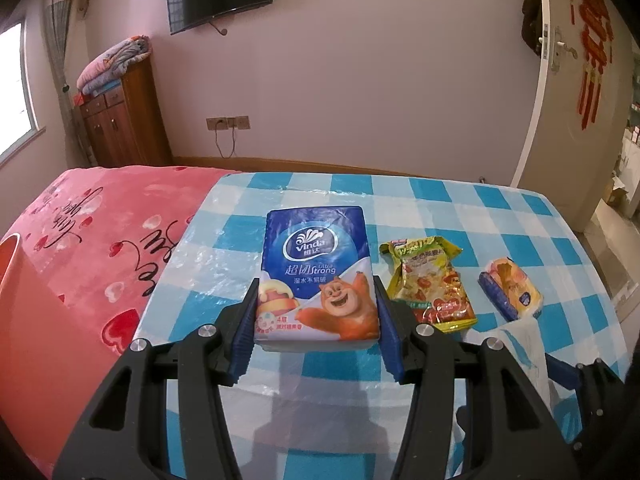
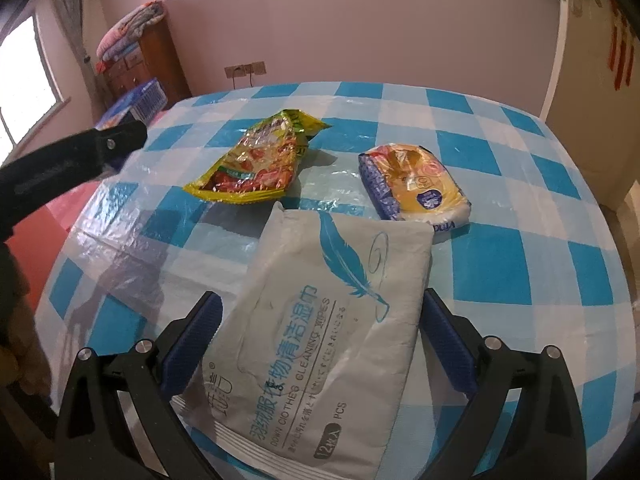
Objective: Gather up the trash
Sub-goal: 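Close the right tool on the white-grey wipes bag and lift it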
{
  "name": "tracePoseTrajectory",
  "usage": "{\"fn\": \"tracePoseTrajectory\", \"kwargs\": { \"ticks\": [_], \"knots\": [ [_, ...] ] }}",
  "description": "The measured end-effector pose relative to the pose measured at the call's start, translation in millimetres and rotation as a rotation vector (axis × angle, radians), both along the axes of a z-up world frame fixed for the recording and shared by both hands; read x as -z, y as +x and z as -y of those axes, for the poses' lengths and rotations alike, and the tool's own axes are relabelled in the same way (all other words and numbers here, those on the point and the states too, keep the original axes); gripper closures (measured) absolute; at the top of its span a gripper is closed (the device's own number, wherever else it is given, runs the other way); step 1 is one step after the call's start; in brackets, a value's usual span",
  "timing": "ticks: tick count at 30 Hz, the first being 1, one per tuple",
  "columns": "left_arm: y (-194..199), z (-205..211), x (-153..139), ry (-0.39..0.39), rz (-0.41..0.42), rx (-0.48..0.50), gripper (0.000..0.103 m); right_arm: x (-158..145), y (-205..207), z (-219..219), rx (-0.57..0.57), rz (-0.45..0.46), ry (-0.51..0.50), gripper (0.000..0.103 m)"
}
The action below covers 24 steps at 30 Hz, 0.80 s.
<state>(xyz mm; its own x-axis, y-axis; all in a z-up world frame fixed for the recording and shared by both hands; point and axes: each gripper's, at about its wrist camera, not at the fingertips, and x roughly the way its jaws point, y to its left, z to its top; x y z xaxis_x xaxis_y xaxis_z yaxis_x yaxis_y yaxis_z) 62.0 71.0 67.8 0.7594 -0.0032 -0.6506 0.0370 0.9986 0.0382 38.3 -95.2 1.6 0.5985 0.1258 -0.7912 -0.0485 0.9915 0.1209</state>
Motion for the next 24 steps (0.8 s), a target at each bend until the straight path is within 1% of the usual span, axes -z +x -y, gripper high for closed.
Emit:
{"fn": "tracePoseTrajectory", "kwargs": {
  "ticks": [5,6,7,9,12,15,24],
  "knots": [
    [-11,-7,-2,0.003,0.006,-0.007,0.050,1,-2,-14,-0.064,-0.005,-0.058,0.007],
    [-14,-9,-3,0.002,0.007,-0.010,0.050,1,-3,-16,-0.072,-0.002,-0.062,0.012],
    [-16,-11,-3,0.001,0.006,-0.011,0.050,1,-4,-18,-0.076,0.004,-0.075,0.019],
    [-20,-14,-4,0.000,0.004,-0.013,0.050,-1,-6,-20,-0.085,0.013,-0.083,0.024],
    [-29,-20,-5,0.003,0.003,-0.015,0.050,-2,-8,-19,-0.092,0.021,-0.065,0.029],
    [-36,-25,-6,0.001,0.002,-0.019,0.050,-2,-12,-18,-0.105,0.026,-0.045,0.032],
    [-58,-38,-16,-0.004,0.016,-0.026,0.050,-6,-24,-17,-0.122,0.032,0.021,0.037]
  ]
}}
